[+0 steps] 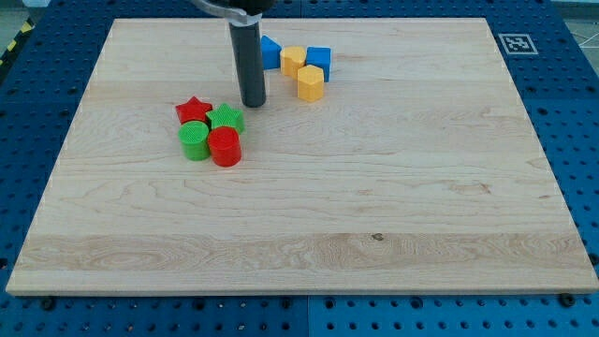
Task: Nudge blue triangle up a bit
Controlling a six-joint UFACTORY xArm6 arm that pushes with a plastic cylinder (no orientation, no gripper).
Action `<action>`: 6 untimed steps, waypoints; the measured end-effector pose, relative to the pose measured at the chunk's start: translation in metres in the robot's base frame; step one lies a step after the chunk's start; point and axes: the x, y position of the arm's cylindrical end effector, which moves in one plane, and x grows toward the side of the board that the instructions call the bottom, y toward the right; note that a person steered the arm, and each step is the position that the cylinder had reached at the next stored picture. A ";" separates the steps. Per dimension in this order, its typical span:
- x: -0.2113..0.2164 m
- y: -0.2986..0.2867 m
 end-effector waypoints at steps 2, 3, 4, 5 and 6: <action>-0.038 0.000; -0.050 -0.002; -0.054 -0.005; -0.059 -0.016; -0.084 -0.036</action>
